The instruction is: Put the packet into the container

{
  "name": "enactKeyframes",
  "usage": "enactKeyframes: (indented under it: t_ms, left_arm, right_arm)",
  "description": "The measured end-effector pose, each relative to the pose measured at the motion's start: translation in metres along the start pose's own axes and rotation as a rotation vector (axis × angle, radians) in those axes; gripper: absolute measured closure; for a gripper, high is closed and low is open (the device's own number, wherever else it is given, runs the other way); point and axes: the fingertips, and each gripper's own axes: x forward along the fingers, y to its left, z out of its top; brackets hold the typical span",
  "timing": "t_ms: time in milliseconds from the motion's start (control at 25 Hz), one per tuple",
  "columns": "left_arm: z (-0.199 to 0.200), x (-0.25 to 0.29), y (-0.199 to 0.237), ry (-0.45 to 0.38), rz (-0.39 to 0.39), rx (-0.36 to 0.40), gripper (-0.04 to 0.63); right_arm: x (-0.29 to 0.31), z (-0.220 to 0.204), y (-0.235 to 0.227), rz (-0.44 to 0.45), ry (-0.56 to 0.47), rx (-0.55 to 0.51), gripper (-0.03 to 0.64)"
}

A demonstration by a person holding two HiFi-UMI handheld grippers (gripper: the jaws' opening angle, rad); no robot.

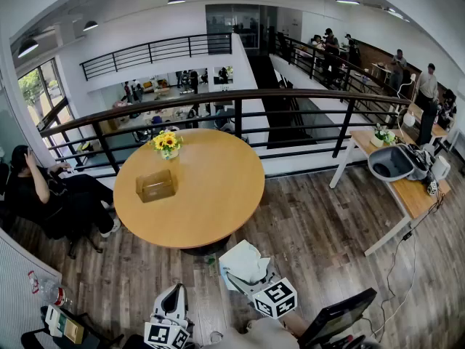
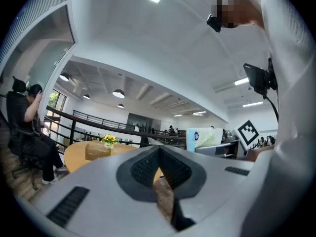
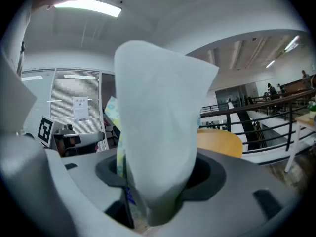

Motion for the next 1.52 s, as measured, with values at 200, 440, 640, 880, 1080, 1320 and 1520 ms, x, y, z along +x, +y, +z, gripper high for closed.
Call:
enactKeyframes:
  t_ms: [200, 440, 640, 880, 1080, 1320, 1520]
  left_arm:
    - [0.015, 0.038, 0.003, -0.058, -0.04, 0.058, 0.591]
    - [0.029, 0.042, 0.002, -0.061, -0.013, 0.038, 0.591]
    - [0.024, 0.034, 0.005, -0.05, 0.013, 0.033, 0.591]
    - [0.028, 0.021, 0.003, -0.033, 0.038, 0.037, 0.59]
    - [0.028, 0.023, 0.003, -0.029, 0.062, 0.032, 0.591]
    - [0.022, 0.022, -0.013, -0.003, 0.11, 0.021, 0.59]
    - [0.017, 0.029, -0.028, 0.011, 0.134, 0.02, 0.591]
  right_arm:
    - [0.013, 0.016, -0.023, -0.034, -0.037, -0.021, 0.337]
    - [0.021, 0.019, -0.02, -0.009, -0.006, -0.027, 0.337]
    - [0.025, 0.014, -0.011, 0.018, 0.007, -0.04, 0.337]
    - [0.014, 0.018, -0.005, 0.029, -0.006, -0.033, 0.337]
    - [0.003, 0.019, -0.019, 0.023, -0.012, -0.022, 0.337]
    - [-0.025, 0.005, -0.038, 0.032, 0.02, 0.006, 0.337]
    - [-0.032, 0.005, -0.056, 0.049, 0.023, -0.002, 0.337]
